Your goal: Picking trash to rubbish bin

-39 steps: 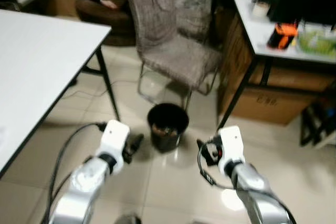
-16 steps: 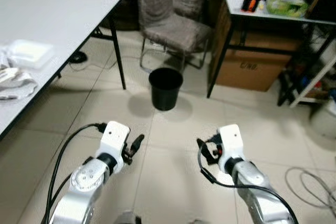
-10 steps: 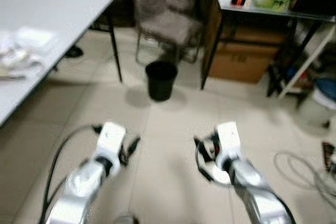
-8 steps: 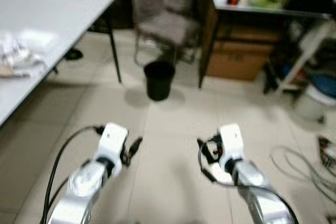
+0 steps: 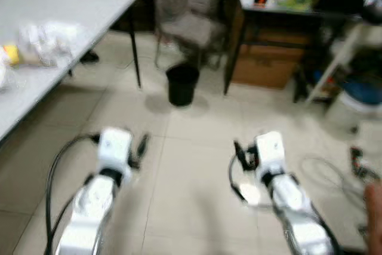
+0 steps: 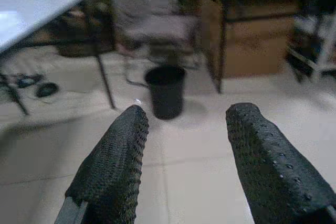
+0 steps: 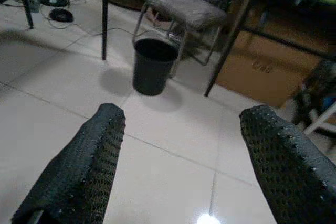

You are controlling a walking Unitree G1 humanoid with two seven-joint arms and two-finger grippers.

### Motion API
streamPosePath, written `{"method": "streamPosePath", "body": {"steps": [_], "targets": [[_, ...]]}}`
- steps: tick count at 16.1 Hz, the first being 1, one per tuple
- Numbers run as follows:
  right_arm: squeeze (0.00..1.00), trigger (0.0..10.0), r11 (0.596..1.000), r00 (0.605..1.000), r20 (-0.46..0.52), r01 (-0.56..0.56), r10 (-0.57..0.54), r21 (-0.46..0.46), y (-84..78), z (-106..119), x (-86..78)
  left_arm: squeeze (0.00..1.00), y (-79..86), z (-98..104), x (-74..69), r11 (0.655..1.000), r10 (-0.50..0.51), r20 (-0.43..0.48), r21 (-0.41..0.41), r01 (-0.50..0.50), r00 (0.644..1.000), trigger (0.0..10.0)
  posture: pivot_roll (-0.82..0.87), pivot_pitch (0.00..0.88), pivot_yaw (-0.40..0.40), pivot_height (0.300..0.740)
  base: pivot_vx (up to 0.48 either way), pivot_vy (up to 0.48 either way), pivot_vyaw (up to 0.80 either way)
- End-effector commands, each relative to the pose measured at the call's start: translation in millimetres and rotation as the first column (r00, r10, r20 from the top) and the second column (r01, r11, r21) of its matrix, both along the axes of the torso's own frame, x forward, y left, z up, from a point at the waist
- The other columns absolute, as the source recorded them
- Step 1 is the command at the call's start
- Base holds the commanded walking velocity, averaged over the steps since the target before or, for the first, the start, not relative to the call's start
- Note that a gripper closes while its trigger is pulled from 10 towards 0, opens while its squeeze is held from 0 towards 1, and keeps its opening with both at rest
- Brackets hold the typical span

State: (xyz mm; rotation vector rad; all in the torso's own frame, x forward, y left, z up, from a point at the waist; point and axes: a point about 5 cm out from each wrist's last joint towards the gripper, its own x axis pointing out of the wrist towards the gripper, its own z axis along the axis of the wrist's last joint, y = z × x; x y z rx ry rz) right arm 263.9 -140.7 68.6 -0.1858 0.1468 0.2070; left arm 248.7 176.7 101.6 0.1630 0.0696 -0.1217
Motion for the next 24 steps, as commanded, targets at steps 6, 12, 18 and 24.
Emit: {"method": "streamPosePath", "body": {"steps": [6, 12, 18, 24], "targets": [[0.0, 10.0, 0.997, 0.998, 0.024, -0.051, 0.05, 0.055, 2.6, -4.2, -0.6, 0.0, -1.9, -12.8, -3.3, 1.0, -0.011, -0.003, 0.017, 0.011, 1.0, 10.0, -0.02, 0.02, -0.065, 0.74, 0.0, 0.0, 0.6], [0.0, 10.0, 0.993, 0.991, 0.123, -0.061, 0.048, 0.105, 4.5, 21.2, 16.8, 0.0, -3.2, 11.8, 8.4, 0.997, -0.052, 0.093, 0.054, 0.047, 0.994, 10.0, -0.01, 0.022, -0.066, 0.74, 0.0, 0.0, 0.8], [0.0, 10.0, 0.982, 0.979, 0.201, 0.004, -0.043, 0.191, -8.1, 50.4, 31.8, 0.0, -9.5, 36.4, 21.5, 0.994, -0.1, 0.135, 0.059, 0.093, 0.986, 10.0, -0.02, 0.024, -0.065, 0.74, 0.197, 0.0, 0.27], [0.0, 10.0, 0.978, 0.969, 0.248, -0.04, -0.012, 0.206, -7.6, 71.2, 34.3, 0.0, -15.8, 56.8, 30.0, 0.989, -0.145, 0.171, 0.064, 0.136, 0.975, 10.0, -0.02, 0.023, -0.055, 0.74, 0.307, 0.0, 0.0]]}}
